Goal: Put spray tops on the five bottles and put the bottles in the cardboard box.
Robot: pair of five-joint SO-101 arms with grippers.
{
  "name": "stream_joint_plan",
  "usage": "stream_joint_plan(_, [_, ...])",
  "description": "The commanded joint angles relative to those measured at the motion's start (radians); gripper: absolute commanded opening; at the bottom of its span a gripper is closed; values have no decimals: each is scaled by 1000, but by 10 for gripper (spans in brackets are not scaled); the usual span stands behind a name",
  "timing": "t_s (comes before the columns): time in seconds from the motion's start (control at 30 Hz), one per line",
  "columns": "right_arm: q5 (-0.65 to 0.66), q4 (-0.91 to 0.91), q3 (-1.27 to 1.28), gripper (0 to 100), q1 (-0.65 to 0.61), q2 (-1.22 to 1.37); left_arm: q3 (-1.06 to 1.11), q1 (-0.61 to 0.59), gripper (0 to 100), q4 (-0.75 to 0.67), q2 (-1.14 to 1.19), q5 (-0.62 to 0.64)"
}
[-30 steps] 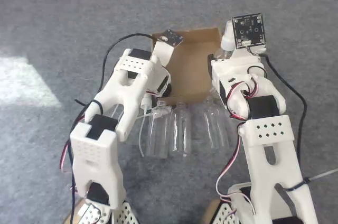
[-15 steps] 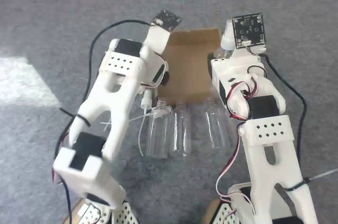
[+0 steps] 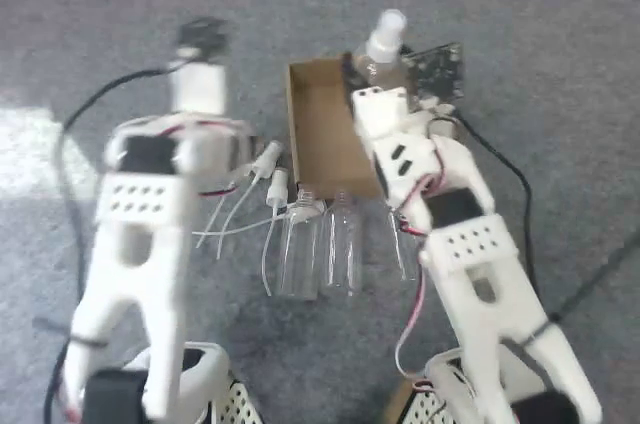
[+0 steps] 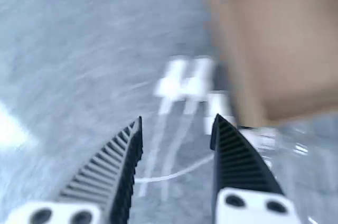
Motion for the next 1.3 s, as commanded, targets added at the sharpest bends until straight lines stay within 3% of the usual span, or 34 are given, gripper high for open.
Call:
stream_joint_plan(0.0, [11,-147,-155,6,-12,214,200,-195,196,-112,-164,-12])
stream_joint_plan(0.27, [14,-417,-276,6,-61,549,607,-358,196,-425,-331,-44])
stream_joint_plan(0.43, [14,-421,-327,6,-122,673,667,-328,196,-433,-377,-44])
stream_joint_plan(1.27, [17,-418,-566,9,-79,981,696,-307,196,-440,-385,-46])
